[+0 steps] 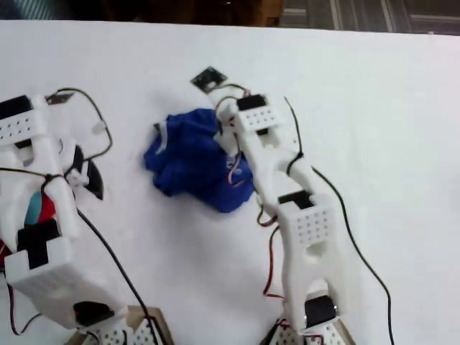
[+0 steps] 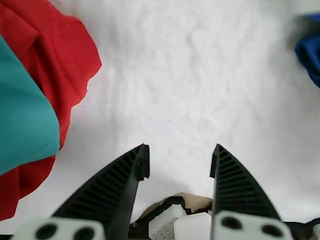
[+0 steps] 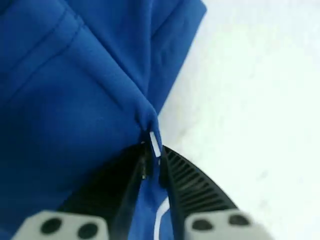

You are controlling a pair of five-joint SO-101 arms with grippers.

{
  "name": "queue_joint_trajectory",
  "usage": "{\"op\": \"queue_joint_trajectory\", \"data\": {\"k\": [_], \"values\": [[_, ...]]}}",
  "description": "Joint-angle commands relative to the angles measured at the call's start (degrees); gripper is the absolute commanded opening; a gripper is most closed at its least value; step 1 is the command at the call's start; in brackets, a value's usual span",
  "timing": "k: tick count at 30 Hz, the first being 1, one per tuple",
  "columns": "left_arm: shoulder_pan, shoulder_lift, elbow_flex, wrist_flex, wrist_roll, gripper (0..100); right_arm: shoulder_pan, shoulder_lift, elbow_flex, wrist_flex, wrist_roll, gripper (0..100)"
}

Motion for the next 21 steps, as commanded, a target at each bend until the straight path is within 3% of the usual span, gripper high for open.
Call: {"op": "queue_joint_trajectory", "data": {"k": [1,9,12,16,21], "values": [[0.7,-3.16,-0.22,0.97,0.35,22,3.21,-0.4,-7.03,6.02,-0.35,1.8],[0.97,-3.08,-0.31,0.88,0.35,22,8.66,-0.4,-38.77,31.43,-0.62,1.8],[0.97,-3.08,-0.48,0.88,0.35,22,11.3,-3.56,-47.56,31.6,-0.62,1.8],[1.05,-3.08,-0.75,0.79,0.26,22,11.74,-14.2,-48.0,31.52,-0.44,1.8],[1.41,-2.99,-0.75,0.7,0.26,22,6.81,-26.68,-43.69,31.52,-0.44,1.8]]}}
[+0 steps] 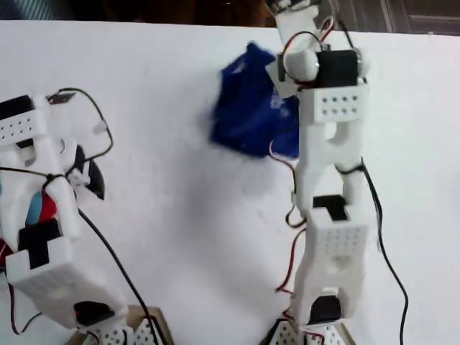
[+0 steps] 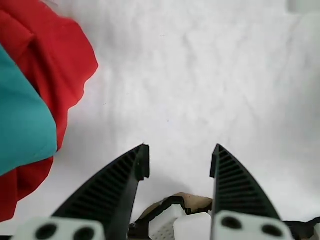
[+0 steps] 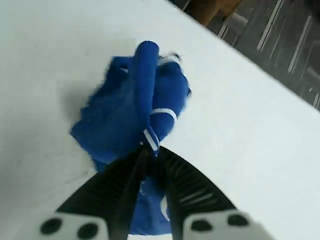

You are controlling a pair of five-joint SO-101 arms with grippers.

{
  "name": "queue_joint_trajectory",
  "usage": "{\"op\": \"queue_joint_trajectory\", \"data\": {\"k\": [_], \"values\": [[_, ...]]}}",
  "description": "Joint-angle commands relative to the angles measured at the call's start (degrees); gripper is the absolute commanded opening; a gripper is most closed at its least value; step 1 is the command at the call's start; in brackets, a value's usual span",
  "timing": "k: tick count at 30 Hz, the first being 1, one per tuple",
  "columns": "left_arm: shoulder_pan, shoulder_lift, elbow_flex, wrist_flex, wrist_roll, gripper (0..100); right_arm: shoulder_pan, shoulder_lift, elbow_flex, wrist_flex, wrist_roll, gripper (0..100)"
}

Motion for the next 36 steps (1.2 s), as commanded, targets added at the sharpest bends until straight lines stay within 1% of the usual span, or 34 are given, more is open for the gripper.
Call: {"op": "queue_joint_trajectory", "data": {"k": [1,5,9,12,14,18,20,24,27,30,34,36], "values": [[1.05,-2.99,-0.84,0.7,0.18,22,-4.09,-12.35,2.46,1.45,-0.44,1.8],[2.2,-2.99,-0.84,0.7,0.18,22,-10.77,-22.73,9.14,1.45,-0.53,1.8],[2.2,-2.99,-0.84,0.7,0.18,22,-19.03,-35.21,17.05,1.45,-0.62,1.8],[2.11,-3.08,-0.84,0.7,0.0,22,-23.08,-44.7,23.65,1.45,-3.6,1.7],[2.11,-3.08,-0.84,0.7,0.0,22,-21.14,-49.36,28.4,1.27,-3.78,1.7],[2.11,-2.99,-0.84,0.7,0.0,22,-7.96,-51.74,38.77,1.01,-3.87,1.7],[2.2,-2.9,-0.57,0.7,0.0,22,-3.82,-50.77,46.59,-1.1,-3.78,1.7],[2.2,-2.64,-0.22,0.7,0.0,22,0.75,-45.76,63.12,-12.0,-3.69,1.7],[2.2,-2.73,-0.22,0.7,0.0,22,3.47,-39.25,69.89,-22.11,-3.78,1.8],[2.2,-2.73,-0.22,0.79,0.0,22,4.7,-29.93,69.89,-27.65,-3.78,4.4],[2.2,-2.64,-0.22,0.79,0.0,22,4.7,-15.69,61.71,-28.09,-3.69,16.8],[2.2,-2.64,-0.22,0.79,0.0,22,4.79,-8.13,55.38,-27.56,-3.52,21.0]]}}
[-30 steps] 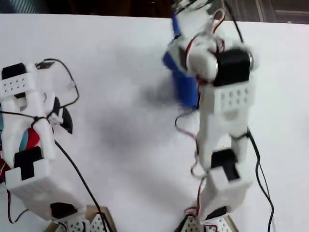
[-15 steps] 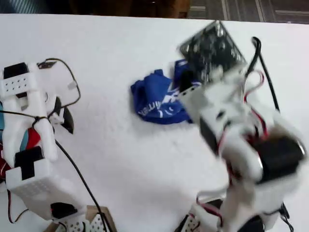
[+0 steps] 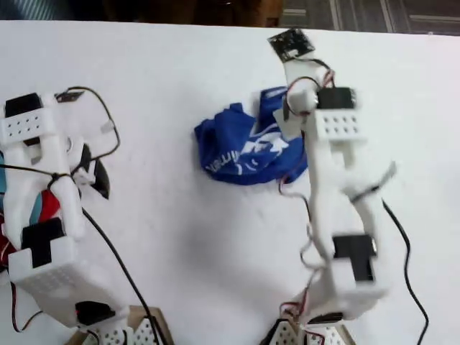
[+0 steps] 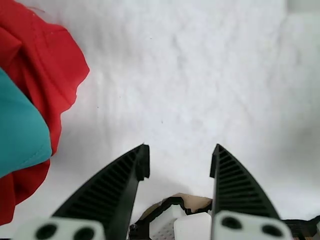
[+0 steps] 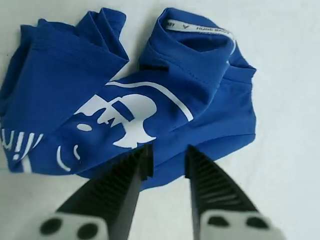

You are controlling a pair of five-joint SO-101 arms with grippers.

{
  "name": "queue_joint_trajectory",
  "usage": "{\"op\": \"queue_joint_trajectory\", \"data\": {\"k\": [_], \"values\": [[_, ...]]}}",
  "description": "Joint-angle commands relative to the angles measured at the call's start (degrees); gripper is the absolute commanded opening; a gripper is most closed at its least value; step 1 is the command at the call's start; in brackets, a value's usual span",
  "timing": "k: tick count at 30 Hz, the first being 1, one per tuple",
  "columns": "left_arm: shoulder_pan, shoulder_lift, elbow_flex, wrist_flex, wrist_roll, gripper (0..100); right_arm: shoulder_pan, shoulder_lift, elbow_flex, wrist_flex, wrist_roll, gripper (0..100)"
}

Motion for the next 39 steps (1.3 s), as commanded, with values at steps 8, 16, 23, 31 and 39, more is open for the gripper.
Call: {"op": "queue_joint_trajectory", "data": {"k": [8,16,23,31,39], "values": [[0.53,-2.64,-0.22,0.79,0.0,22,0.04,36.62,-35.25,8.92,3.34,21.4],[0.53,-2.64,2.86,0.7,-0.09,22,-0.4,54.46,-62.33,25.98,3.34,3.3],[0.53,-2.81,2.95,0.62,-0.09,22,0.13,43.91,-57.85,28.26,3.69,1.7],[0.53,-2.64,2.95,0.62,-0.09,22,-5.05,7.78,-24.62,28.18,3.69,1.8],[0.79,-2.64,2.95,0.18,-0.09,22,-4.7,-28.26,-0.35,28.18,3.78,1.8]]}}
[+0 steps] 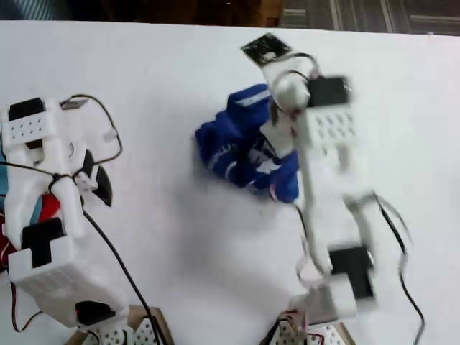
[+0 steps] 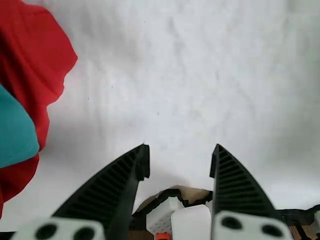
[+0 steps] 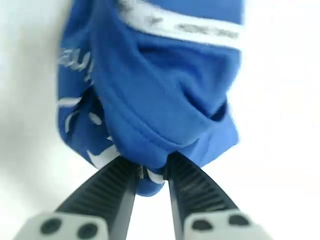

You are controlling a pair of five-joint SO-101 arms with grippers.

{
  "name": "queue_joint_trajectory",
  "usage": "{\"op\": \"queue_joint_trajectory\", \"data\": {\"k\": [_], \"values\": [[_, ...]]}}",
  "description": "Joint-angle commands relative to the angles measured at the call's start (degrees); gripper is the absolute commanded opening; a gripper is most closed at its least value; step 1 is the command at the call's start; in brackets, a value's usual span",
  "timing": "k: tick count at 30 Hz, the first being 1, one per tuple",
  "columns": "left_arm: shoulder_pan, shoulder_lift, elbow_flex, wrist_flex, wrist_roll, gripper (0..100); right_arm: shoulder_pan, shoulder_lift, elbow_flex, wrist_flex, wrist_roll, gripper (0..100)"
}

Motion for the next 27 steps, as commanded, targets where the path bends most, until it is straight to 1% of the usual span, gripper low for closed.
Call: {"op": "queue_joint_trajectory", "data": {"k": [1,4,8,10,13,15,17,20,22,24,27], "values": [[1.14,-2.64,-0.4,0.18,-0.09,22,1.71,-19.12,10.99,1.63,1.23,1.8],[2.64,-2.64,-0.4,0.18,-0.18,22,4.88,-30.73,24.26,1.63,6.59,1.8],[5.63,-2.81,-0.4,0.18,0.09,22,12.0,-44.26,39.82,1.63,12.75,1.8],[7.38,-2.9,-0.48,0.18,0.09,22,15.25,-49.19,46.07,1.63,15.65,1.8],[9.93,-2.73,-2.07,-0.44,0.09,22,17.98,-54.11,53.71,1.27,18.29,2.1],[11.6,-2.64,-4.79,-0.44,-0.09,22,18.33,-55.34,55.47,0.48,18.99,2.2],[13.8,-2.73,-8.84,-0.09,-2.37,22,18.51,-55.43,54.42,0.31,19.78,4.9],[18.73,-2.64,-15.69,0.0,-6.59,22,19.3,-55.43,52.57,0.4,20.48,15.4],[23.47,-2.55,-19.21,0.0,-8.53,22,20.53,-55.43,52.31,0.48,21.71,21.7],[28.48,-2.46,-21.49,-0.09,-10.02,22,24.04,-55.43,51.6,0.4,22.86,24.1],[35.25,-2.37,-22.64,-0.7,-10.55,22,31.43,-55.43,48.62,-0.04,23.91,23.0]]}}
